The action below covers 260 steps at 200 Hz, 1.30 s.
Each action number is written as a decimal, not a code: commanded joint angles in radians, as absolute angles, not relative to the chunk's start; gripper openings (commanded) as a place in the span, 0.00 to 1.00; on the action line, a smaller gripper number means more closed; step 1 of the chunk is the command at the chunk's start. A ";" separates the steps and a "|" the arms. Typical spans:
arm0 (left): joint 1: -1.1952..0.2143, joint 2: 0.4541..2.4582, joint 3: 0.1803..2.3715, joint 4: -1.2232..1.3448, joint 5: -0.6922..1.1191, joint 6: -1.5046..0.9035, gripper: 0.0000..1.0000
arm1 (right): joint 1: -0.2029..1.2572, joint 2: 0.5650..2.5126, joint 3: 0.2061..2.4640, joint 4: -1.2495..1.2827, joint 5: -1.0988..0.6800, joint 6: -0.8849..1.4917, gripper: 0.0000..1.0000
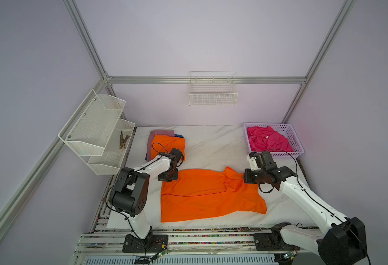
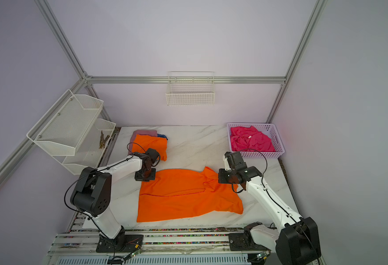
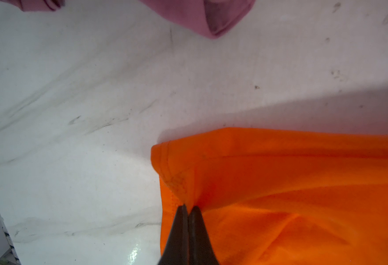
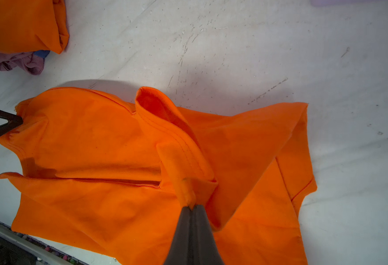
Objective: Fold and stack t-shirts
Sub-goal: Fold the T-shirt.
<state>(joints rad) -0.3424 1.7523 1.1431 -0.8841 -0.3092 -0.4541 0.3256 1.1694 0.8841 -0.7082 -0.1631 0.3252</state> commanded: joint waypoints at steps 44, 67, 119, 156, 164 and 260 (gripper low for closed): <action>-0.333 1.755 1.218 -0.997 -0.475 -0.514 0.04 | 0.349 1.112 0.885 -0.740 -0.152 0.354 0.00; -0.331 1.737 1.218 -0.977 -0.458 -0.507 0.00 | 0.361 1.086 0.875 -0.769 -0.156 0.366 0.00; -0.329 1.784 1.214 -0.982 -0.445 -0.516 0.20 | 0.403 1.024 0.850 -0.807 -0.159 0.410 0.00; -0.327 1.799 1.217 -0.973 -0.461 -0.523 0.36 | 0.413 1.033 0.857 -0.794 -0.158 0.416 0.00; -0.325 1.795 1.218 -0.968 -0.468 -0.522 0.36 | 0.413 1.032 0.859 -0.797 -0.156 0.412 0.00; -0.231 1.777 1.140 -0.711 -0.306 -0.324 0.35 | 0.413 1.020 0.857 -0.804 -0.147 0.410 0.00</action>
